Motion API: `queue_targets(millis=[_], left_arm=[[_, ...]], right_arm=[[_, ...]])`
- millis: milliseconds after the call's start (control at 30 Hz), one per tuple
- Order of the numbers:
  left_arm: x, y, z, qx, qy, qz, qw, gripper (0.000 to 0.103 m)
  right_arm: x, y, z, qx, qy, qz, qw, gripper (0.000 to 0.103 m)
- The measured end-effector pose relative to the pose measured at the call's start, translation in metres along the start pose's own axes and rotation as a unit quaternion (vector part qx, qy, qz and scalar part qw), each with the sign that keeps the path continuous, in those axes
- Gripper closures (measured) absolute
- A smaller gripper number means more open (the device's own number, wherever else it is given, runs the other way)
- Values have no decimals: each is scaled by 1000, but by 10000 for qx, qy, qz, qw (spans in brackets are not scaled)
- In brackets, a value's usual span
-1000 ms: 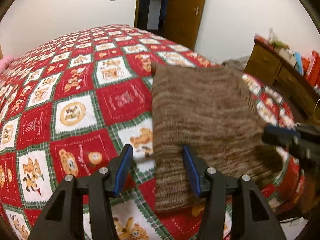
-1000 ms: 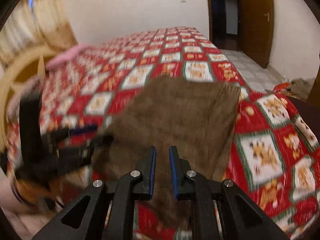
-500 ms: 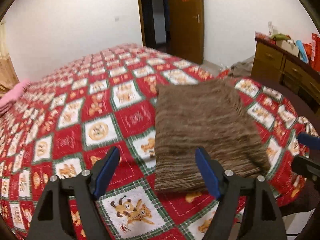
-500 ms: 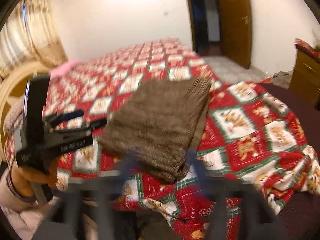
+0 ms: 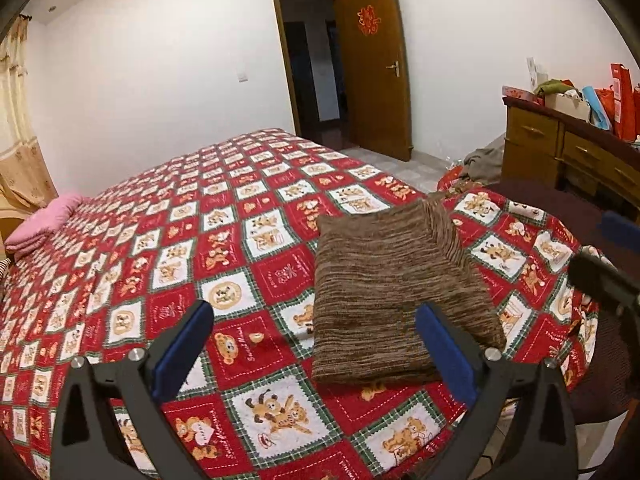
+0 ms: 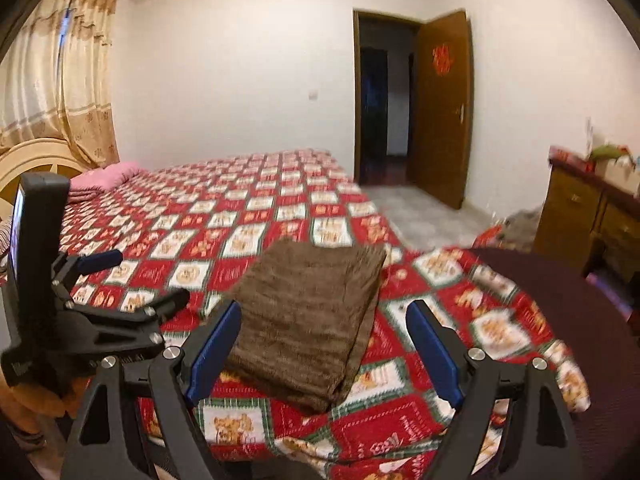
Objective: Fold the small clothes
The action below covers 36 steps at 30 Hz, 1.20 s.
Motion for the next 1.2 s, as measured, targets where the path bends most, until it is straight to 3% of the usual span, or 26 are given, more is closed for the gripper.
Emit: queue_targets(millis=[167, 267, 1200], left_arm=[[-1, 6, -16, -240, -26, -9, 9997, 0], [1, 10, -23, -332, 211, 58, 9992, 0], [4, 18, -43, -574, 281, -48, 9979, 0]], right_arm=[[5, 15, -21, -410, -69, -37, 9991, 18], [4, 20, -26, -475, -34, 45, 9989, 18], [0, 22, -35, -595, -21, 243, 9979, 18]])
Point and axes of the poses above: each gripper's, at about its wrist camera, not at the fingertips, and z roughly the way its jaws point, x to its left, y to its top, the point moved 4 cm from there along z, roughly the way its jaws point, and after that the axes turned 6 degrees about -x, right-handed, at the moved point
